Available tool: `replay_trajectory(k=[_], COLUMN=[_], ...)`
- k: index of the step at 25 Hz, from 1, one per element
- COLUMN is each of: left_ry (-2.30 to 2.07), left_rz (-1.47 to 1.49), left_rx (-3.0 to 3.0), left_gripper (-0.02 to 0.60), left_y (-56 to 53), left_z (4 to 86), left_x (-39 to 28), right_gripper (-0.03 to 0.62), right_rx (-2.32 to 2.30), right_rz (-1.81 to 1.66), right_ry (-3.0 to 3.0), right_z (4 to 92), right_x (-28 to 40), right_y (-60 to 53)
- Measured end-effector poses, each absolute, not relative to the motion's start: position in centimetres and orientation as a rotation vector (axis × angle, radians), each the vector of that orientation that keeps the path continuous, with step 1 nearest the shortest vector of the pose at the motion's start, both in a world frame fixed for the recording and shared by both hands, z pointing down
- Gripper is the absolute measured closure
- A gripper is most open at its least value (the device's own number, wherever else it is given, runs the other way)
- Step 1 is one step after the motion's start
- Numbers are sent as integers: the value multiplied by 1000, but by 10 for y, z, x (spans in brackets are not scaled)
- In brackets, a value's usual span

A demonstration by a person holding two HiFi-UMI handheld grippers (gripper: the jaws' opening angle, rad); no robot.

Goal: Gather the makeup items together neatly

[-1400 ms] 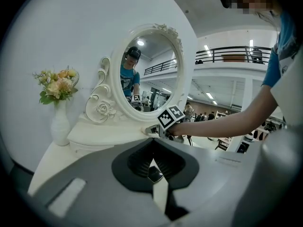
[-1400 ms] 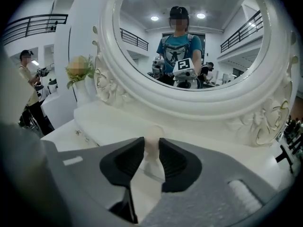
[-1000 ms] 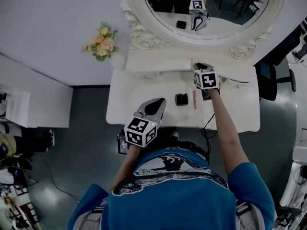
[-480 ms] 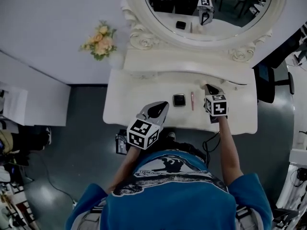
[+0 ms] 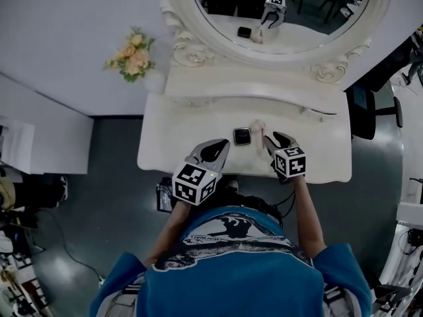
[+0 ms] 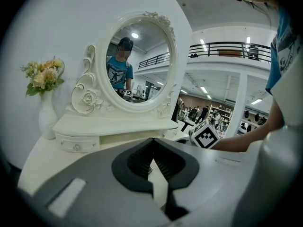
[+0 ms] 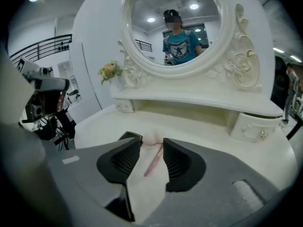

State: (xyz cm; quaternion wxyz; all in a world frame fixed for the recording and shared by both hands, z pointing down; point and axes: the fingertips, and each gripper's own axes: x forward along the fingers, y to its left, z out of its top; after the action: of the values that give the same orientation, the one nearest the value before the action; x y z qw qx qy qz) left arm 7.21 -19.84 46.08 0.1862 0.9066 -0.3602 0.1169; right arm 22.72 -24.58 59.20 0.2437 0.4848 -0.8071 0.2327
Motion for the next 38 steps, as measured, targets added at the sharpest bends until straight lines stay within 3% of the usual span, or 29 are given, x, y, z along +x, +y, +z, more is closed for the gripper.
replay_trajectory(k=[9,16,21,38], left_ry=[-1056,-1114,-1113,-1052], left_rz=[335,335,330,335], left_rx=[2537,2507,2504,2522], left_gripper=[571,571,571,571], left_y=[-197,-197,-198,-193], left_z=[462,463,463,467], left_x=[66,51,50,66], right_gripper=[433,547,560,560], right_rx=[1265,1216,1203,1086], right_rz=[543,632,598,410], right_ry=[-2118,-2090,-2133,-1990], right_z=[616,629,616,603], right_x=[196,198,199,294], right_y=[-302,-313,-307,-260])
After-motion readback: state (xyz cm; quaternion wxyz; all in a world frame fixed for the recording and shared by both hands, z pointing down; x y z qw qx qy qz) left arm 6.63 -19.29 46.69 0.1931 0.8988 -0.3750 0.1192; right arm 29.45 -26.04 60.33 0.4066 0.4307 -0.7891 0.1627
